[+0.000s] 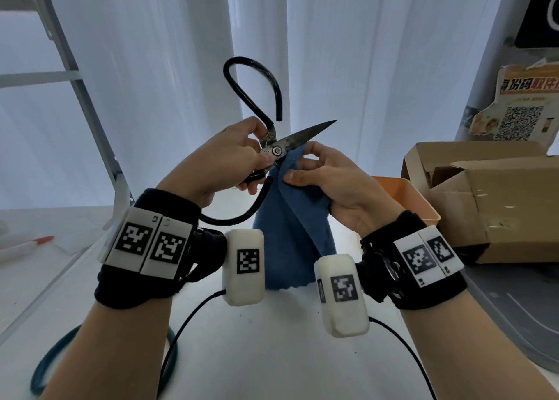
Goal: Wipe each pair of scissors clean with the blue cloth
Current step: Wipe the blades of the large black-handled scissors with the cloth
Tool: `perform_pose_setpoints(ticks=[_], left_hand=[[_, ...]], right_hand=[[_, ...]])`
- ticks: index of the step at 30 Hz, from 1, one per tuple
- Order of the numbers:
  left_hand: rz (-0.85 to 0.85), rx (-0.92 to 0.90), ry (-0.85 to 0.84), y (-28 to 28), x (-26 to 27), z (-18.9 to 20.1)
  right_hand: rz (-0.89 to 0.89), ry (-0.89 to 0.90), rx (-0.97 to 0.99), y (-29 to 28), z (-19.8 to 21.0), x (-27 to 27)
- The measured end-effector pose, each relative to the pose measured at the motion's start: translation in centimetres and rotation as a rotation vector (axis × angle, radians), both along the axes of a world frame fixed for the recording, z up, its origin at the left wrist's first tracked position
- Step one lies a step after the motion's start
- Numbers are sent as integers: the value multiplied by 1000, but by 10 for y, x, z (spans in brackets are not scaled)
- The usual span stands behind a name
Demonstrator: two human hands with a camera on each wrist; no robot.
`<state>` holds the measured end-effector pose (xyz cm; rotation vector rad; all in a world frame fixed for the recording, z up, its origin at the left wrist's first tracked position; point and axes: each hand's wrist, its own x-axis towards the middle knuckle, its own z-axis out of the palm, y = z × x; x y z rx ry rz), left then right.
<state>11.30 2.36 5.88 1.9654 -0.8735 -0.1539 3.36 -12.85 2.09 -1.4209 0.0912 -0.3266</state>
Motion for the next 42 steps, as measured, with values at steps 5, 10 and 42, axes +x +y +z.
perform_pose_setpoints(ticks=[5,10,42], left_hand=[[-5,-7,4,0,-1,1],[15,-23,23,3,2,0],[112,-74,44,15,14,2]], right_hand=[[-10,14,-25,1,0,0],[2,27,-5,-2,0,0],[-1,67,-133,-9,-4,1]])
